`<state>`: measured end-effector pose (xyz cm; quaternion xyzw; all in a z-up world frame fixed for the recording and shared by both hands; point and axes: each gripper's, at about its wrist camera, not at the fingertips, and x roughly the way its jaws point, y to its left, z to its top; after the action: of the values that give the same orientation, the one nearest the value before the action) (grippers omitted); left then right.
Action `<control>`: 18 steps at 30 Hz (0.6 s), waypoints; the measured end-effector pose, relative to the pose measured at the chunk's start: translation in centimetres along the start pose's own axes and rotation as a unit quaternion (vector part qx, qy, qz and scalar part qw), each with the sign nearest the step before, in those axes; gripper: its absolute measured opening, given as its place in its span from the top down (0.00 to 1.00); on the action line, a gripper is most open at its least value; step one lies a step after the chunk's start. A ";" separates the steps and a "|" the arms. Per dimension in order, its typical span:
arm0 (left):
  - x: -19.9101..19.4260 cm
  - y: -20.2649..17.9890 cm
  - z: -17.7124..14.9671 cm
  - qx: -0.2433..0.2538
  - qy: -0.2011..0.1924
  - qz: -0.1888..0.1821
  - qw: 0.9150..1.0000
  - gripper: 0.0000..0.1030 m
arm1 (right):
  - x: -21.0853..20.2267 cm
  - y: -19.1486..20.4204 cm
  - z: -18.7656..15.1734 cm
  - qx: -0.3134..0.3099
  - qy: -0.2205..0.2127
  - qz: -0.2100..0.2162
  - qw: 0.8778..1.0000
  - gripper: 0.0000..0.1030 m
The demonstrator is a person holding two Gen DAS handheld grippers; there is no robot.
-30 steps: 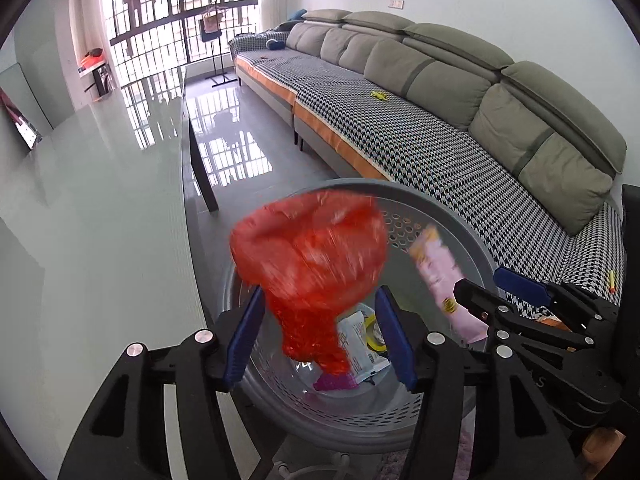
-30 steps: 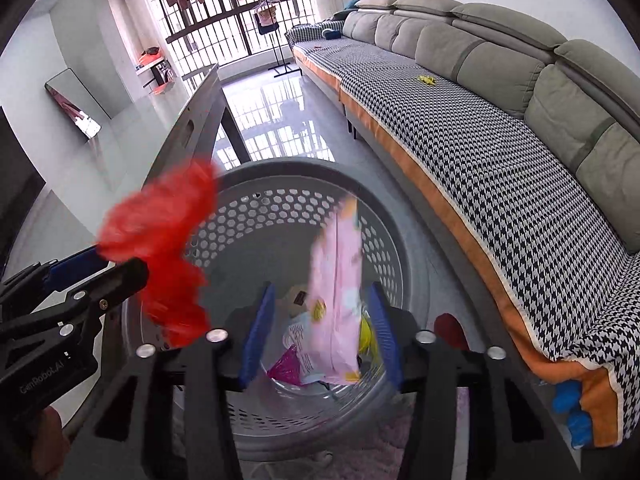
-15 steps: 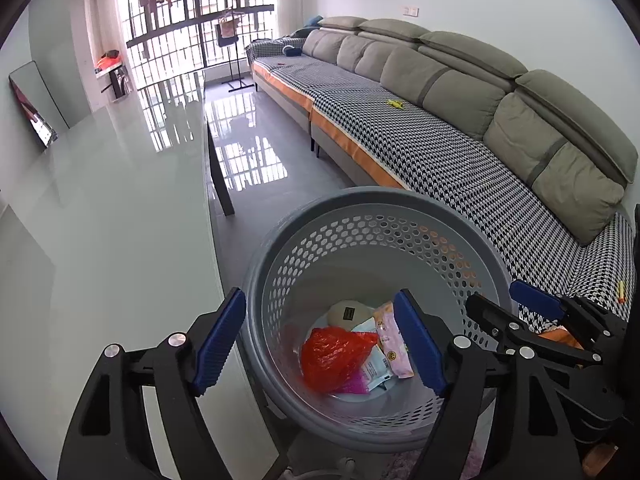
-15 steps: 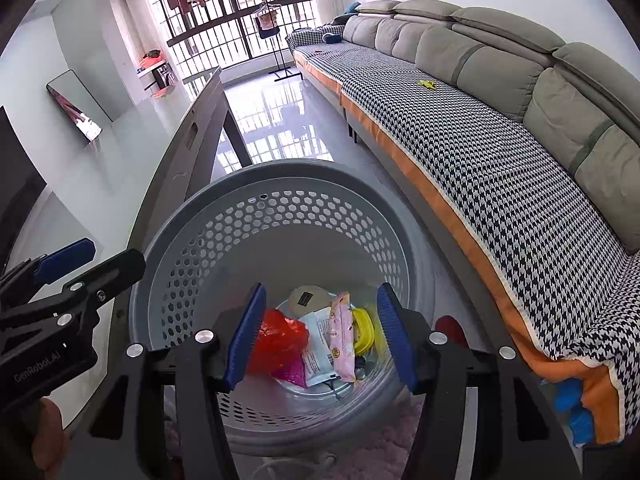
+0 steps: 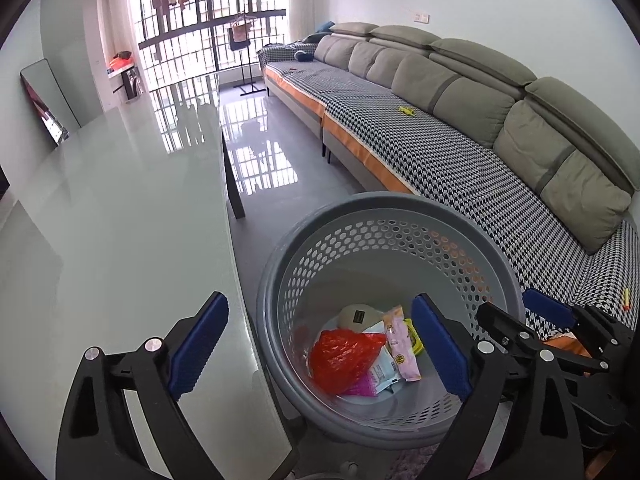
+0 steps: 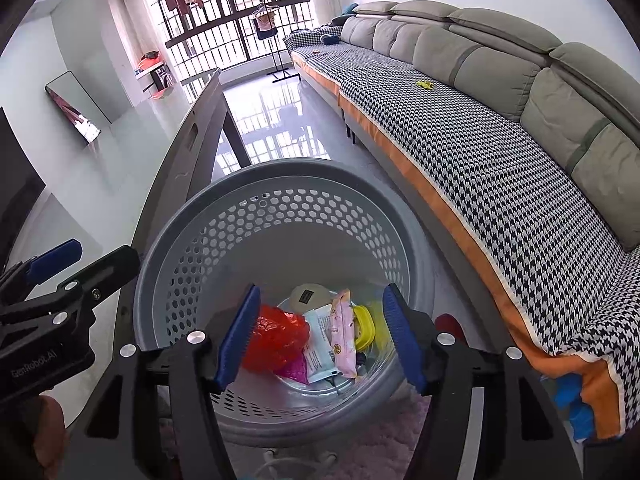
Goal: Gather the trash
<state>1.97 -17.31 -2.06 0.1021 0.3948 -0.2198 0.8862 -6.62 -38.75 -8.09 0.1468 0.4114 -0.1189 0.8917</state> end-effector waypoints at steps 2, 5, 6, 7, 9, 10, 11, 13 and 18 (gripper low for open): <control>-0.1 0.1 0.0 0.000 -0.001 0.002 1.000 0.10 | -0.1 0.0 0.0 0.000 -0.001 -0.001 1.000 0.40; -0.1 0.2 -0.1 -0.002 -0.001 0.005 1.000 0.09 | -0.3 0.1 0.1 0.001 -0.004 -0.003 1.000 0.39; -0.1 0.3 -0.1 -0.002 -0.001 0.007 1.000 0.09 | -0.3 0.1 0.1 0.001 -0.004 -0.003 1.000 0.39; -0.2 0.3 -0.2 -0.003 -0.002 0.008 1.000 0.09 | -0.5 0.1 0.1 0.001 -0.005 -0.003 1.000 0.39; -0.2 0.5 -0.2 -0.004 -0.001 0.010 1.000 0.09 | -0.7 0.1 0.1 0.000 -0.008 -0.004 1.000 0.39; -0.2 0.5 -0.2 -0.004 -0.001 0.011 1.000 0.08 | -0.8 0.1 0.2 0.000 -0.009 -0.004 1.000 0.39; -0.2 0.5 -0.3 -0.005 -0.001 0.012 1.000 0.08 | -0.9 0.2 0.2 0.000 -0.010 -0.003 1.000 0.39; -0.2 0.6 -0.4 -0.006 -0.002 0.015 1.000 0.07 | -1.0 0.3 0.2 0.000 -0.013 -0.003 1.000 0.38; -0.3 0.9 -0.5 -0.010 -0.002 0.019 1.000 0.07 | -1.1 0.2 0.2 0.000 -0.012 -0.002 1.000 0.38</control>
<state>1.87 -16.25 -2.14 0.1007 0.3932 -0.1992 0.8920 -7.07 -38.55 -7.09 0.1448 0.4008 -0.1226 0.8963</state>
